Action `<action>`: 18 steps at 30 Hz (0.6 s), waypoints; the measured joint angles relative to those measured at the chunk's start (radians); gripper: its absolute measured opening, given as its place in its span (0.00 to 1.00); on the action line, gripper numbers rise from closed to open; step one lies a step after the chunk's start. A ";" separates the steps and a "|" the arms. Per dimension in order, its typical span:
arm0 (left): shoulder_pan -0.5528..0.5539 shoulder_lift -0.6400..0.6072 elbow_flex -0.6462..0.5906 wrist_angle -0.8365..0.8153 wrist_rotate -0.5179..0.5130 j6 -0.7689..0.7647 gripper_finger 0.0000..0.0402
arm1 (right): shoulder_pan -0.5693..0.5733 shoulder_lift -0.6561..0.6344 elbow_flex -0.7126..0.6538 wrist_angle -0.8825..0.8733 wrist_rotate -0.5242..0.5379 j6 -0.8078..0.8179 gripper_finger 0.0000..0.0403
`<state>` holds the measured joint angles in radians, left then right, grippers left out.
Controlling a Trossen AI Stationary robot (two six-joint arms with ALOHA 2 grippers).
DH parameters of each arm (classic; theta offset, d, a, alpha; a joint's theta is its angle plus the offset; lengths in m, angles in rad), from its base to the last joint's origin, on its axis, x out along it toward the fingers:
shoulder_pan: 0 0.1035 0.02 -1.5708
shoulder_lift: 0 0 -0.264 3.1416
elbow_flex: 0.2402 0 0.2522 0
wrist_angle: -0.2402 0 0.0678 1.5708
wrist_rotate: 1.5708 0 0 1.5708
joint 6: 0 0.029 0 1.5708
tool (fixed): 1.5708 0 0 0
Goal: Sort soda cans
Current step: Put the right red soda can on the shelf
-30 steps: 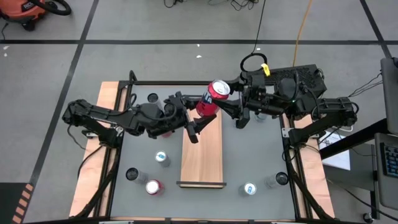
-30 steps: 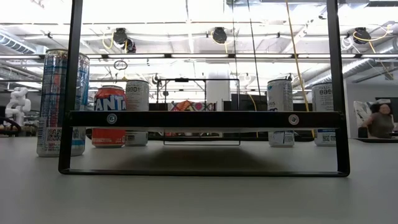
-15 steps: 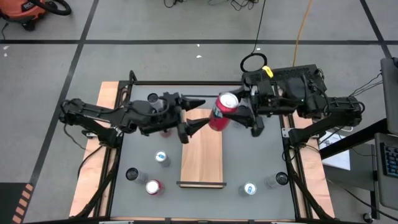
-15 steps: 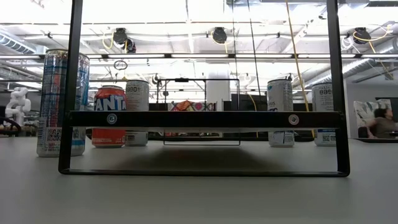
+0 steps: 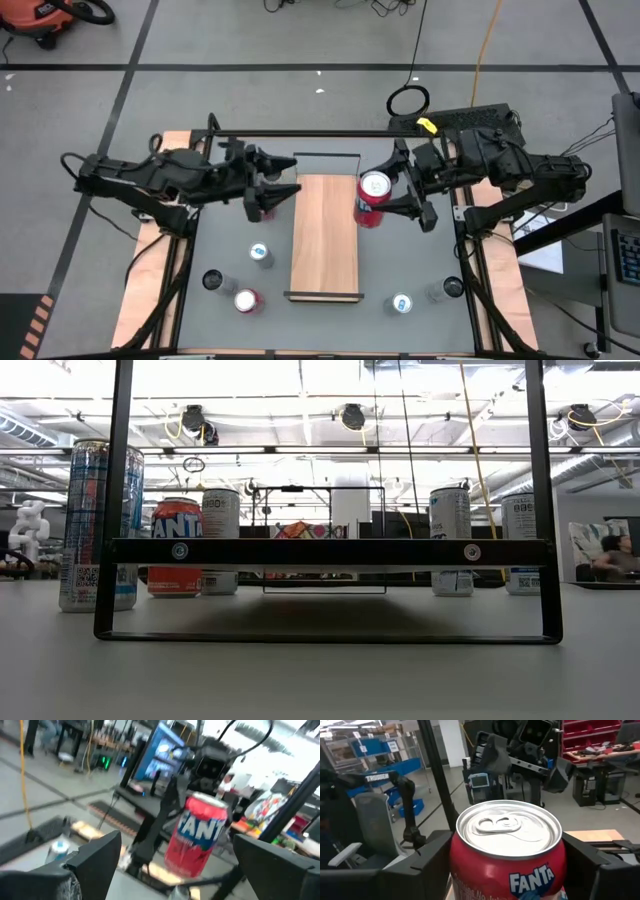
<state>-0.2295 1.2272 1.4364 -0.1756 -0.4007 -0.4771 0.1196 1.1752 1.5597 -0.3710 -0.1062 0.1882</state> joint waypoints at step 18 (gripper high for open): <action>-0.042 0.003 -0.001 -0.092 -0.040 -0.142 0.96 | 0.130 -0.026 0.001 -0.187 -0.079 0.061 0.65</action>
<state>-0.2710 1.2300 1.4353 -0.2677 -0.4404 -0.6191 0.2494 1.1491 1.5606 -0.5576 -0.1849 0.2489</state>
